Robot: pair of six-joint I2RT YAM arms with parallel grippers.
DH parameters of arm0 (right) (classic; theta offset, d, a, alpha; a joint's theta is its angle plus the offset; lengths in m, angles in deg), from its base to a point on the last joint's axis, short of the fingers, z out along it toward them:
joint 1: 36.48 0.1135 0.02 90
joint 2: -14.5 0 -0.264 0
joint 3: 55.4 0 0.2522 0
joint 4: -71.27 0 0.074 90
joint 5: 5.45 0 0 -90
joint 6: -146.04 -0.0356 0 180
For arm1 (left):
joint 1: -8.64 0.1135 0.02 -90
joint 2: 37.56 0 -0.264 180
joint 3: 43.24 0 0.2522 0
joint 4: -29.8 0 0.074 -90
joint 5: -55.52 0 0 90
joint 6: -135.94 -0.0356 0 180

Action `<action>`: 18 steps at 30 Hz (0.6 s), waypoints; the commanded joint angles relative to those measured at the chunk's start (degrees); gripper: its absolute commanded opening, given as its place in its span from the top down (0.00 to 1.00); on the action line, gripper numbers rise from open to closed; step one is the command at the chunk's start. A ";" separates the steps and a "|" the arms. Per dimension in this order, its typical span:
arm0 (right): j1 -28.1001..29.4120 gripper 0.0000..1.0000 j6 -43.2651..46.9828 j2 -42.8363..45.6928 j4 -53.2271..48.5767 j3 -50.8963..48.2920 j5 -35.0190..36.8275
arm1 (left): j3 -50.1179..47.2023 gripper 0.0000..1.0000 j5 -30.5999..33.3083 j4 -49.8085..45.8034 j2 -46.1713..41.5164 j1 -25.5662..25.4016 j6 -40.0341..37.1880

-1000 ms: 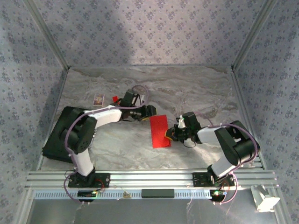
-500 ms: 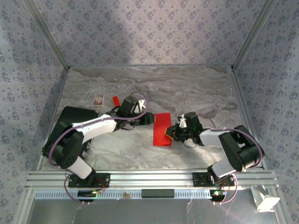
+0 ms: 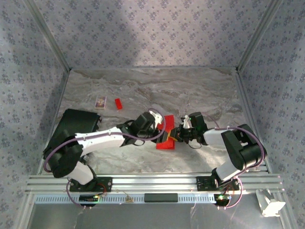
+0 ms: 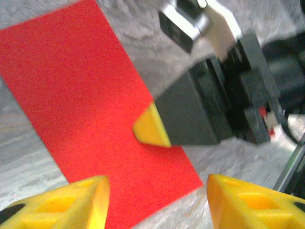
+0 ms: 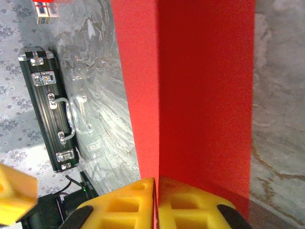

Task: Fold a paper plane with a square sheet of paper (pick it up from the middle)
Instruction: Fold the triangle a second time at the center of the table.

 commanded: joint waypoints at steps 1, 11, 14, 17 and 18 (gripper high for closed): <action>-0.77 0.87 1.48 0.25 -2.68 1.09 -1.23 | 2.71 0.41 8.62 -4.89 1.74 -5.23 -5.97; -1.23 0.87 -0.43 0.02 -1.21 0.96 -1.75 | 8.79 0.34 25.46 -12.08 8.71 -16.97 -16.27; -1.23 0.87 -0.78 -0.09 -0.91 0.97 -1.75 | 10.02 0.31 29.19 -12.58 10.25 -18.63 -18.43; -1.38 0.87 -1.38 -0.45 -0.50 1.02 -1.97 | 10.99 0.28 30.01 -12.82 11.94 -19.12 -20.07; -1.33 0.87 -1.61 -0.59 -0.29 1.09 -2.09 | 11.44 0.28 30.29 -13.00 12.55 -19.21 -20.54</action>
